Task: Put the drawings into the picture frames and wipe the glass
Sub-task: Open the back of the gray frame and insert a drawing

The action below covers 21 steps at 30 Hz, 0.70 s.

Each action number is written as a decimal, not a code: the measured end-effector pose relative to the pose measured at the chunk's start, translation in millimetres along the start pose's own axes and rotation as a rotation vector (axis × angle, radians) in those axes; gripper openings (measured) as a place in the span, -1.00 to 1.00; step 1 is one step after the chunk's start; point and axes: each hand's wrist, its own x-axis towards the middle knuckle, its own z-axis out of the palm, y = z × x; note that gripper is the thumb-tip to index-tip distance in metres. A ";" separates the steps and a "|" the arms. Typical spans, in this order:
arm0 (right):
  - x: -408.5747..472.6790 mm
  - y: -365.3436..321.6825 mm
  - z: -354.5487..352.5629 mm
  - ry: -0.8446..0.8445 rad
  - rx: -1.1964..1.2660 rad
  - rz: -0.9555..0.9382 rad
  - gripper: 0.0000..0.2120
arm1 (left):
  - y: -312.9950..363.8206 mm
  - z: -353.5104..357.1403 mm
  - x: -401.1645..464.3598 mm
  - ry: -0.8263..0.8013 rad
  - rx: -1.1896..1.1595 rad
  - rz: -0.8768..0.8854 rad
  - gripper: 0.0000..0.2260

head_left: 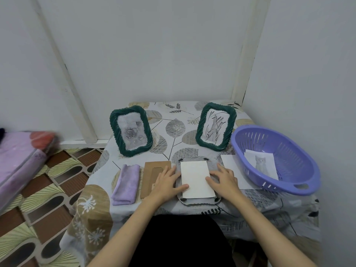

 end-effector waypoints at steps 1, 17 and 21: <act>-0.2 -0.4 -0.5 -0.003 -0.006 0.000 -0.62 | -0.1 0.1 -0.2 0.001 0.002 0.000 -0.41; -14.2 -2.2 -6.6 0.077 -0.070 0.058 -0.84 | -20.8 4.1 -20.3 0.485 -0.114 -0.325 -0.47; -13.3 5.5 -5.8 0.099 -0.025 0.035 -0.80 | -16.6 10.9 -23.2 0.538 -0.258 -0.394 -0.40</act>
